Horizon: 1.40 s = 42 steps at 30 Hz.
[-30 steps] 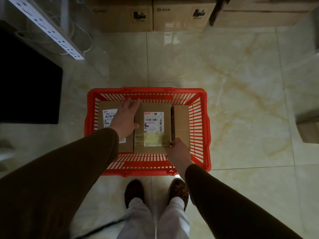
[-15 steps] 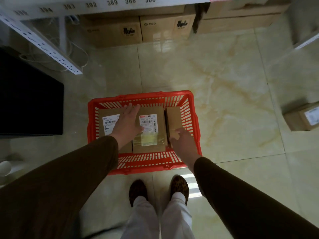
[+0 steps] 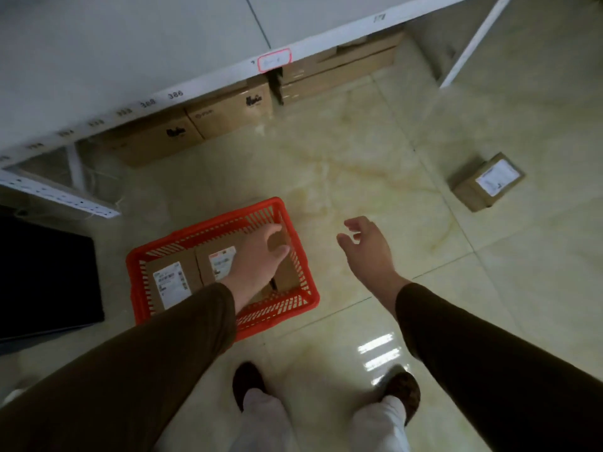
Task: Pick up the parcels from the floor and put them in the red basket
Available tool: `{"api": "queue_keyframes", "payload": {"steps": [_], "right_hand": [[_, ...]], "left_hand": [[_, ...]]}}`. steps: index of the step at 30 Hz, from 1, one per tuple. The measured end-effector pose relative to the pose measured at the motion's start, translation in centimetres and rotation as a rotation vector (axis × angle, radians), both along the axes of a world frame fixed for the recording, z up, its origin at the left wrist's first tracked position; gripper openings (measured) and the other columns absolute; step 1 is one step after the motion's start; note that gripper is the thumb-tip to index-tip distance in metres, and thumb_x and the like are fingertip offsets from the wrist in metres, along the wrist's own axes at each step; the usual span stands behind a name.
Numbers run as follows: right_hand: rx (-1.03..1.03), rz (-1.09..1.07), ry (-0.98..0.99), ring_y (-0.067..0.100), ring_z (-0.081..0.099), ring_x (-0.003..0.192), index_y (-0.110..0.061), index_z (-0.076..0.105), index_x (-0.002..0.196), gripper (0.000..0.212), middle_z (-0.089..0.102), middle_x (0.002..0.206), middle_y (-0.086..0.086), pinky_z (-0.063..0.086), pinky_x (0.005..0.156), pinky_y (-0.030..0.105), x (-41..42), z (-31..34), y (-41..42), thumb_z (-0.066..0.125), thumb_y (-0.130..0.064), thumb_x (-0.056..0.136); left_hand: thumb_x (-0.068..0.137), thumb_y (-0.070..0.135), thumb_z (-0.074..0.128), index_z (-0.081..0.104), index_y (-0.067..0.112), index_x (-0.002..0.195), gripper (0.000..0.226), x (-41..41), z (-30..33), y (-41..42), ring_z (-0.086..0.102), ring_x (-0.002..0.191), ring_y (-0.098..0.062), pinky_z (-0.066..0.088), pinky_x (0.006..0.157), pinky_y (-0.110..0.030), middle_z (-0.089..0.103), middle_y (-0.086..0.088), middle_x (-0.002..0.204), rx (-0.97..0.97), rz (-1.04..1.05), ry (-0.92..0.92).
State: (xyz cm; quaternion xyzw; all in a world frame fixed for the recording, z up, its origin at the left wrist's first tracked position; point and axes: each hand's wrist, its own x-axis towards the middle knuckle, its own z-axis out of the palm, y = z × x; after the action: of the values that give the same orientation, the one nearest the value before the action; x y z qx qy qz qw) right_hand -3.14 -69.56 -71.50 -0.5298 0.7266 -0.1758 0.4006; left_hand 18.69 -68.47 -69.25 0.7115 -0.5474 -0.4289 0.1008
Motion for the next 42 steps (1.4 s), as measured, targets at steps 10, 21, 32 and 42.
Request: {"api": "queue_keyframes", "payload": {"steps": [10,21,32,42], "right_hand": [[0.056,-0.103,-0.046,0.014,0.061,0.103,-0.019,0.06,0.126,0.03,0.063,0.119,-0.004,0.041,0.082,0.026,-20.1,2.4,-1.2,0.063,-0.03,0.098],[0.149,-0.189,0.02,0.015,0.061,0.101,-0.02,0.058,0.127,0.029,0.063,0.121,-0.003,0.041,0.081,0.027,-32.7,1.2,-6.8,0.06,-0.029,0.099],[0.153,-0.099,0.036,0.013,0.061,0.099,-0.02,0.058,0.128,0.028,0.064,0.123,-0.002,0.042,0.083,0.027,-46.9,-0.8,-13.5,0.056,-0.029,0.101],[0.208,0.018,0.098,0.029,0.053,0.129,-0.018,0.053,0.142,0.042,0.055,0.146,0.01,0.045,0.108,0.044,-53.9,-5.8,-22.3,0.053,-0.031,0.102]], "left_hand": [[0.094,0.028,0.065,0.055,0.019,0.136,0.044,-19.6,0.5,-2.2,0.052,0.131,-0.019,0.035,0.104,-0.025,0.058,-0.002,0.138,-0.013,-0.084,-0.019],[0.096,0.031,0.061,0.052,0.02,0.14,0.046,-33.0,-1.1,-9.6,0.049,0.134,-0.016,0.034,0.105,-0.024,0.055,0.003,0.142,0.034,-0.181,0.057],[0.097,0.031,0.06,0.049,0.018,0.142,0.049,-47.6,-3.0,-15.4,0.05,0.132,-0.015,0.033,0.102,-0.02,0.054,0.003,0.144,0.071,-0.124,0.053],[0.095,0.032,0.063,0.045,0.019,0.145,0.055,-55.0,-8.5,-20.1,0.046,0.136,-0.017,0.035,0.107,-0.029,0.049,-0.002,0.149,0.168,0.101,0.121]]}}
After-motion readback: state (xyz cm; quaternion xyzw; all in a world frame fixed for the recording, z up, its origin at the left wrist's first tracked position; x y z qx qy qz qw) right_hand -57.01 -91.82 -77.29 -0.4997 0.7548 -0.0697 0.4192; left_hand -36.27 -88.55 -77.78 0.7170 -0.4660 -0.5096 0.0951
